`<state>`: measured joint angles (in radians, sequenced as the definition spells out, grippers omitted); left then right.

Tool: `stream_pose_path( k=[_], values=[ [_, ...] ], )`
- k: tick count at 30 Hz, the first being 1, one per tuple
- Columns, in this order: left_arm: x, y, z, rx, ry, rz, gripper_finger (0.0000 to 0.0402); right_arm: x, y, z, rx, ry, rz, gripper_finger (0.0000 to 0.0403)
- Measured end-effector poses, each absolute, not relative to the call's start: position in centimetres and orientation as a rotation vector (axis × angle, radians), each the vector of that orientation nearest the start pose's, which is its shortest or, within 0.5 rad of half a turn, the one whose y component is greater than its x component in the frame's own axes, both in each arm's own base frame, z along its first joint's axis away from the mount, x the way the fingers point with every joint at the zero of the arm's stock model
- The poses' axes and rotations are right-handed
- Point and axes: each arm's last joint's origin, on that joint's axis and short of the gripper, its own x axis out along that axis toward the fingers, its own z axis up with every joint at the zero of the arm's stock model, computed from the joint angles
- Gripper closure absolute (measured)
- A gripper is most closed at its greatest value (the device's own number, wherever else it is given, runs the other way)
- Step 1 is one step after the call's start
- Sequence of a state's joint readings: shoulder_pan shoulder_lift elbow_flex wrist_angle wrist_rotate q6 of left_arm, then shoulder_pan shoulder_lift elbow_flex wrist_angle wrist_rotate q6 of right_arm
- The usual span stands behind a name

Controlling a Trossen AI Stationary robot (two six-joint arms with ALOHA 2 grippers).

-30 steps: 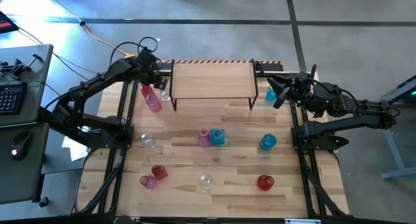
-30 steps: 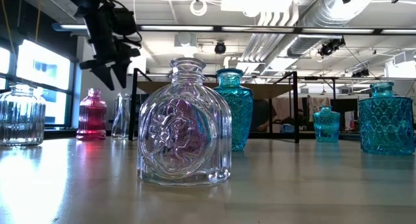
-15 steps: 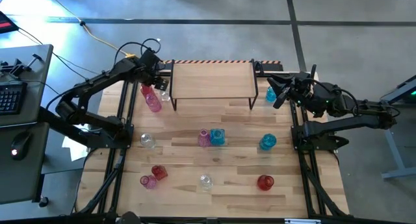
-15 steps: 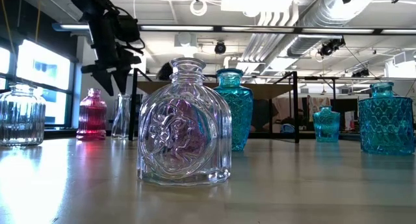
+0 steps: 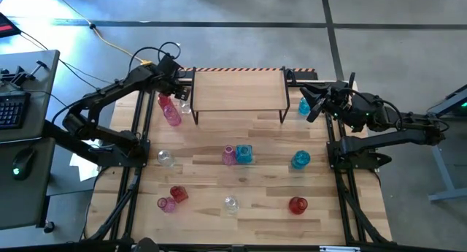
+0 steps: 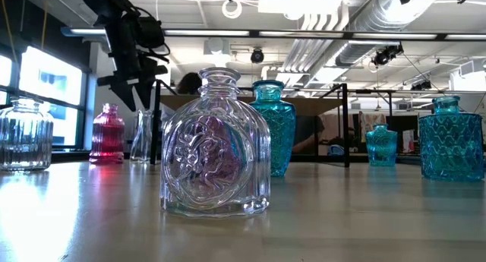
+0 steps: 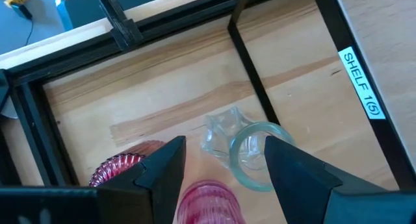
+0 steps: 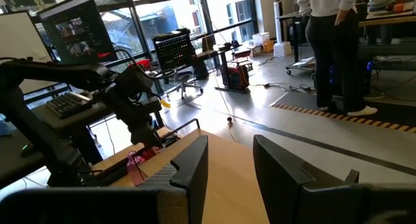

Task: Sort vases onto shelf
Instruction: Put the top transparent vase on the shelf

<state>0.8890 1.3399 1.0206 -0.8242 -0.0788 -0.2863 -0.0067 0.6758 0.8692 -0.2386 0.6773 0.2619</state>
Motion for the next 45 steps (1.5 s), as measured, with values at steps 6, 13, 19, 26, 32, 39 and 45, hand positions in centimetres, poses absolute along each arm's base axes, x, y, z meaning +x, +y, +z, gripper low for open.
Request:
stream_pose_path(
  k=[6,13,19,26,32,39,45],
  values=[
    [15.7,19.7,25.2,-0.707,0.974,1.018,0.0203,13.3,-1.9,37.1,0.236,-0.046,-0.685,0.0293],
    [16.1,20.2,24.0,-0.727,1.026,1.013,0.0235,13.3,-1.9,37.1,0.237,-0.047,-0.685,0.0293],
    [16.3,20.3,23.9,-0.725,1.018,1.009,0.0269,13.3,-1.9,37.1,0.236,-0.047,-0.685,0.0293],
    [16.3,20.3,23.9,-0.736,1.015,0.986,0.0320,13.3,-1.9,37.0,0.236,-0.045,-0.685,0.0293],
    [16.4,20.2,23.9,-0.738,1.019,0.958,0.0370,13.3,-1.9,37.0,0.235,-0.041,-0.686,0.0293],
    [16.3,20.1,24.1,-0.734,1.013,0.943,0.0386,13.3,-1.9,37.0,0.235,-0.041,-0.686,0.0293],
    [15.9,19.7,24.7,-0.724,1.004,0.945,0.0387,13.3,-1.9,37.0,0.234,-0.041,-0.686,0.0293]
  ],
)
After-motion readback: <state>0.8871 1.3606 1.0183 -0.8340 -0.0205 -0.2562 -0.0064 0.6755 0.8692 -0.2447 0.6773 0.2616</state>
